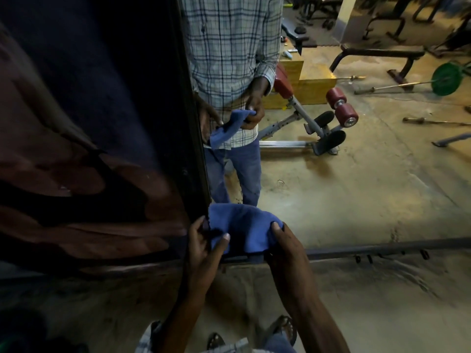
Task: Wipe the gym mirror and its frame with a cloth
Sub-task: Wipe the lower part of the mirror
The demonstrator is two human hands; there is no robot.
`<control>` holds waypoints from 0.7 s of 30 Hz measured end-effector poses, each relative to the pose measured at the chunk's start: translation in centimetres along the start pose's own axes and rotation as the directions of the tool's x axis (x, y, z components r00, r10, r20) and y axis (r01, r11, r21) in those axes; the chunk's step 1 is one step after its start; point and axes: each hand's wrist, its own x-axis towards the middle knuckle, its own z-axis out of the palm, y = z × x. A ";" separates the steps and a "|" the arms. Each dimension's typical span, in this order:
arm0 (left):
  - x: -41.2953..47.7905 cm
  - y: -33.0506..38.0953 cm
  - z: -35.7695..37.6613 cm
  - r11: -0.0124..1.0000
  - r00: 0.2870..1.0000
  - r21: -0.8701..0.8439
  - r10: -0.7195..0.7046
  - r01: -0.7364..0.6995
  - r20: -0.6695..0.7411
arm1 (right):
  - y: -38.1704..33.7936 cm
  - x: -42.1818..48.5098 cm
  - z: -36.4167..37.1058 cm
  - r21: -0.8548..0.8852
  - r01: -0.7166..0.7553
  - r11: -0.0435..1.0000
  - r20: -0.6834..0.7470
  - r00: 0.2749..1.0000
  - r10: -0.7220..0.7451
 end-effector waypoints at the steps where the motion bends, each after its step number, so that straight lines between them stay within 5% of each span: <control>1: 0.0 0.0 0.2 0.999 0.998 0.032 0.021 -0.020 -0.055 | 0.0 0.0 0.0 0.029 -0.023 0.999 -0.013 1.000 0.023; 14: -1.2 1.5 0.7 0.924 0.983 0.338 0.160 -0.181 0.088 | 1.1 0.6 0.1 0.330 -0.198 0.923 -0.134 0.958 0.253; 21: -1.7 2.9 1.5 0.995 0.982 0.067 -0.087 0.077 0.166 | 3.0 0.8 -0.2 0.105 -0.166 0.981 -0.093 0.980 0.175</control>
